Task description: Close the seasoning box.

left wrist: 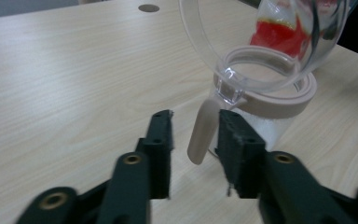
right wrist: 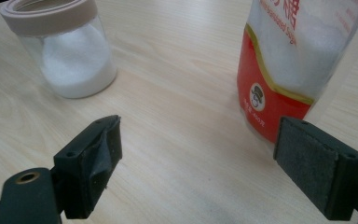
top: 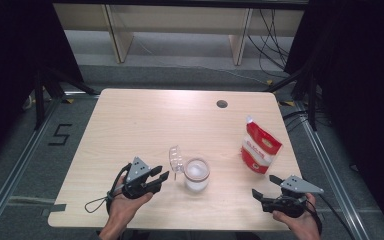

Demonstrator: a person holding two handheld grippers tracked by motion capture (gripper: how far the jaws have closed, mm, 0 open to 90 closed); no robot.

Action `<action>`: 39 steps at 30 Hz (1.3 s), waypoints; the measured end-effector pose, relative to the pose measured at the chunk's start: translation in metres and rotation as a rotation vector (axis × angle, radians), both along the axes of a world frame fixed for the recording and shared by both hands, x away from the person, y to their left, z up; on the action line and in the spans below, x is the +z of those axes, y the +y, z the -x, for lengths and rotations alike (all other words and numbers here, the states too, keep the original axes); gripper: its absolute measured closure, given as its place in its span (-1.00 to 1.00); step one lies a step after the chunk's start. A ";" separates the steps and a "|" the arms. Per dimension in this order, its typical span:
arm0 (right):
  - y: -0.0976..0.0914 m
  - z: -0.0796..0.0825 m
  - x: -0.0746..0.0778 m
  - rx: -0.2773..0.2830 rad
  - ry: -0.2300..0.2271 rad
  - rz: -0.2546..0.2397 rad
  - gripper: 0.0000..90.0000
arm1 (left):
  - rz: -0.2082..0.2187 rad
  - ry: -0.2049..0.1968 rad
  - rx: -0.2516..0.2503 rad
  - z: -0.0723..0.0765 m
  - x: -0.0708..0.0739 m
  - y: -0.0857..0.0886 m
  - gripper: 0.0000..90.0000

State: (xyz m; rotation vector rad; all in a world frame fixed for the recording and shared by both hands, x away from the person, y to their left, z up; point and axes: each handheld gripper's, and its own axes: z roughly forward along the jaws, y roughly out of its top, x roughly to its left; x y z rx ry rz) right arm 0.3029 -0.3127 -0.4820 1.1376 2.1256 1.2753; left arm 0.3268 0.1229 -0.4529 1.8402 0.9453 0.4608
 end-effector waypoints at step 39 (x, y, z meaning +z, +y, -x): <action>0.002 0.000 0.001 0.015 0.003 0.012 -0.62 | 0.009 -0.063 -0.054 -0.003 0.017 -0.019 0.99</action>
